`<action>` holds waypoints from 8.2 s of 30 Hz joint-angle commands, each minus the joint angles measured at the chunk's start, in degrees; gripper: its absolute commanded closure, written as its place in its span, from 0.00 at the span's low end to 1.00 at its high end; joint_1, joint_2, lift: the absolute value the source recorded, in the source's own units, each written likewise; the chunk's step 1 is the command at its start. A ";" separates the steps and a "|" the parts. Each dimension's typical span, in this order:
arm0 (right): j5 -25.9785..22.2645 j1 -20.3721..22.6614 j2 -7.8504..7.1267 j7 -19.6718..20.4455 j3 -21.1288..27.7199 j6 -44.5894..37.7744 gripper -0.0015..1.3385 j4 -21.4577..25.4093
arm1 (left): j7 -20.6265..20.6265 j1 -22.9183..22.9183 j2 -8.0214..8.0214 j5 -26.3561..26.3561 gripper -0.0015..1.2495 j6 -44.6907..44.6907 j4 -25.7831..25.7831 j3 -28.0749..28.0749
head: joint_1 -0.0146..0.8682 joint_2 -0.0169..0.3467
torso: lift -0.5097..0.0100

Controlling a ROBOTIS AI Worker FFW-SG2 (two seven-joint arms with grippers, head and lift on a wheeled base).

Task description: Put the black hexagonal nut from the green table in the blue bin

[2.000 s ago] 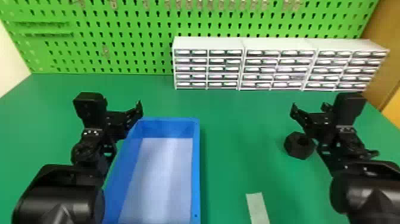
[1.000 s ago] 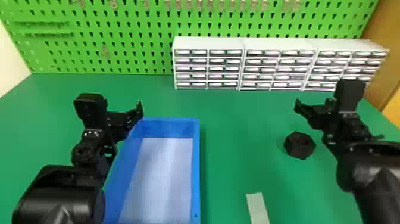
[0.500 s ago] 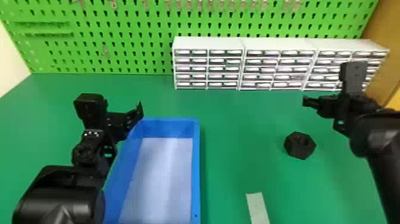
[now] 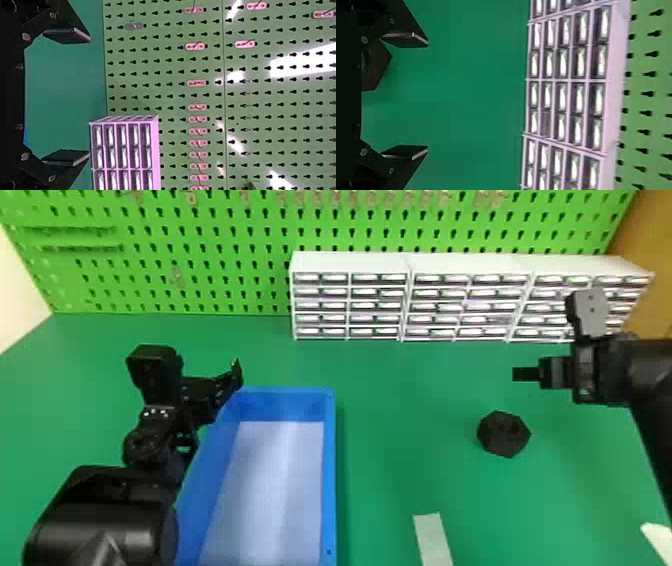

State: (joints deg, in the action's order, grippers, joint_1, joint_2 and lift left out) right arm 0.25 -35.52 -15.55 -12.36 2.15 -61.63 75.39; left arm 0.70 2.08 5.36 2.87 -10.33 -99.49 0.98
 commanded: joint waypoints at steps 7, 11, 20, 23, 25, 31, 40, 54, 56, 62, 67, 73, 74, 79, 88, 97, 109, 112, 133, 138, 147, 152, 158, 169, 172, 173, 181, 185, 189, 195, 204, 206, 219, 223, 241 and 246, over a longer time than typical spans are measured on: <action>4.58 -5.87 -0.71 -6.89 -3.91 -3.32 0.25 -11.49 | 0.00 0.12 0.00 -0.23 0.20 -0.04 0.09 0.07 | 0.79 0.19 | 0.80; 6.95 -7.63 -0.36 -9.52 -5.31 -3.32 0.25 -15.80 | 0.00 0.12 0.00 -0.32 0.20 -0.12 0.09 0.07 | 0.79 0.19 | 0.80; 11.96 -9.74 0.52 -13.65 -5.58 -3.06 0.25 -22.48 | 0.00 0.12 0.00 -0.50 0.20 -0.12 0.09 0.07 | 0.79 0.19 | 0.80; 12.58 -10.00 0.69 -13.92 -5.58 -2.71 0.25 -23.36 | 0.00 0.21 0.00 -0.50 0.20 -0.12 0.18 0.07 | 0.79 0.19 | 0.80; 12.67 -10.09 0.78 -14.01 -5.40 -2.27 0.25 -23.97 | 0.00 0.21 0.00 -0.50 0.20 -0.12 0.18 0.07 | 0.79 0.19 | 0.80; 12.75 -10.00 1.05 -14.01 -4.61 -0.60 0.26 -25.03 | 0.00 0.21 0.00 -0.50 0.20 -0.12 0.18 0.07 | 0.79 0.19 | 0.80; 13.37 -9.65 2.01 -14.01 -3.64 1.77 0.26 -27.40 | 0.00 0.12 0.00 -0.50 0.20 -0.12 0.18 -0.01 | 0.79 0.19 | 0.80; 16.09 -9.65 3.24 -13.83 -1.80 6.52 0.26 -31.27 | 0.00 0.12 0.00 -0.50 0.20 -0.12 0.18 -0.01 | 0.79 0.19 | 0.80; 16.09 -9.56 3.33 -13.65 -1.45 6.69 0.27 -31.44 | 0.00 0.12 0.00 -0.50 0.20 -0.12 0.18 -0.01 | 0.79 0.19 | 0.80; 16.09 -9.56 3.42 -13.04 -1.36 6.78 0.47 -31.53 | 0.00 0.03 0.00 -0.50 0.20 -0.12 0.18 -0.10 | 0.79 0.19 | 0.80; 16.53 -9.56 3.59 -12.77 -1.54 6.43 0.62 -31.44 | 0.00 0.03 0.00 -0.50 0.20 -0.12 0.18 -0.10 | 0.79 0.19 | 0.80; 17.24 -9.56 3.59 -12.77 -1.97 5.38 0.76 -31.35 | 0.00 0.03 0.00 -0.50 0.20 -0.12 0.18 -0.10 | 0.79 0.19 | 0.80; 17.41 -9.65 3.59 -12.77 -2.06 5.20 0.77 -31.35 | 0.00 0.03 0.00 -0.50 0.20 -0.12 0.18 -0.10 | 0.79 0.19 | 0.80; 17.68 -9.74 3.59 -12.77 -2.33 4.41 0.79 -31.09 | 0.00 0.03 0.00 -0.59 0.20 -0.12 0.18 -0.10 | 0.79 0.19 | 0.80; 17.94 -9.56 3.24 -12.77 -4.44 0.72 0.79 -26.26 | 0.00 -0.06 0.00 -0.59 0.20 -0.21 0.18 -0.19 | 0.79 0.19 | 0.80; 17.41 -9.30 2.98 -12.86 -6.19 -4.64 0.79 -16.06 | 0.00 -0.06 0.00 -0.67 0.20 -0.12 0.18 -0.28 | 0.79 0.19 | 0.80; 16.71 -6.75 2.36 -15.50 -8.83 -11.59 0.79 0.99 | 0.00 -0.14 0.00 -0.59 0.20 -0.12 0.09 -0.45 | 0.79 0.19 | 0.80; 14.95 -6.22 2.63 -15.50 -9.71 -12.55 0.79 4.94 | 0.00 -0.14 0.00 -0.59 0.20 -0.12 0.09 -0.45 | 0.79 0.19 | 0.80; 4.84 -6.75 4.21 -15.50 -18.06 -15.54 0.79 21.47 | 0.00 -0.06 0.09 -0.59 0.20 -0.12 0.09 -0.54 | 0.79 0.19 | 0.80; 0.80 -7.54 4.30 -15.50 -22.37 -15.63 0.79 23.14 | 0.00 -0.06 0.09 -0.59 0.20 -0.12 0.09 -0.54 | 0.79 0.19 | 0.80; -6.49 -9.48 4.21 -15.50 -29.57 -14.22 0.79 23.75 | 0.00 -0.14 0.09 -0.59 0.20 -0.12 0.09 -0.54 | 0.79 0.19 | 0.80; -9.04 -10.62 3.95 -15.50 -33.53 -13.34 0.79 23.66 | 0.00 -0.06 0.09 -0.59 0.20 -0.21 0.09 -0.45 | 0.79 0.19 | 0.80; -12.21 -12.20 3.77 -15.50 -38.10 -12.47 0.79 22.70 | 0.00 -0.06 0.09 -0.59 0.20 -0.21 0.09 -0.45 | 0.79 0.19 | 0.80; -18.01 -13.87 3.77 -15.06 -46.10 -9.30 0.79 19.80 | 0.00 -0.06 0.09 -0.59 0.20 -0.21 0.18 -0.54 | 0.79 0.19 | 0.80; -20.73 -13.96 3.77 -13.30 -48.03 -8.60 0.79 19.01 | 0.00 -0.14 0.09 -0.59 0.20 -0.21 0.09 -0.54 | 0.79 0.19 | 0.80; -21.35 -14.05 3.86 -13.21 -48.56 -8.42 0.79 18.74 | 0.00 -0.14 0.09 -0.59 0.20 -0.21 0.09 -0.54 | 0.79 0.19 | 0.80; -25.92 -14.13 4.38 -11.19 -52.95 -6.23 0.79 16.02 | 0.00 -0.14 0.09 -0.59 0.20 -0.21 0.09 -0.72 | 0.79 0.19 | 0.80; -28.38 -14.40 4.56 -9.87 -55.41 -4.47 0.79 14.00 | 0.00 -0.14 0.09 -0.59 0.20 -0.21 0.09 -0.72 | 0.79 0.19 | 0.80; -30.14 -14.66 4.65 -9.43 -58.05 -2.27 0.79 11.45 | 0.00 -0.06 0.09 -0.59 0.20 -0.21 0.09 -0.72 | 0.79 0.19 | 0.80; -31.10 -14.75 4.74 -8.56 -60.16 0.02 0.79 9.16 | 0.00 -0.06 0.09 -0.59 0.20 -0.21 0.09 -0.80 | 0.79 0.19 | 0.80; -33.12 -14.93 4.74 -6.53 -62.97 1.95 0.79 6.79 | 0.00 -0.06 0.09 -0.59 0.20 -0.21 0.09 -0.80 | 0.79 0.19 | 0.80; -33.30 -14.93 4.74 -6.36 -63.23 2.04 0.79 6.79 | 0.00 -0.06 0.09 -0.67 0.20 -0.21 0.09 -0.80 | 0.79 0.19 | 0.80; -33.74 -15.01 4.65 -6.09 -63.32 2.48 0.53 6.70 | 0.00 0.03 0.09 -0.67 0.20 -0.21 0.09 -0.72 | 0.79 0.19 | 0.80; -33.74 -15.01 4.56 -6.09 -63.32 2.65 0.40 6.70 | 0.00 0.03 0.09 -0.67 0.20 -0.21 0.09 -0.72 | 0.79 0.19 | 0.80; -33.92 -14.93 4.47 -6.01 -62.62 2.74 0.25 6.70 | 0.00 0.03 0.09 -0.67 0.20 -0.21 0.09 -0.63 | 0.79 0.19 | 0.80; -34.09 -14.75 4.38 -6.01 -61.65 2.83 0.25 6.88 | 0.00 0.03 0.09 -0.67 0.20 -0.21 0.09 -0.63 | 0.79 0.19 | 0.80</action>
State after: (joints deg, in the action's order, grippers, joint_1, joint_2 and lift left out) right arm -33.66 -50.44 -11.06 -18.37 -60.32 -58.85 82.04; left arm 0.70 2.11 5.45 2.20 -10.55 -99.40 0.34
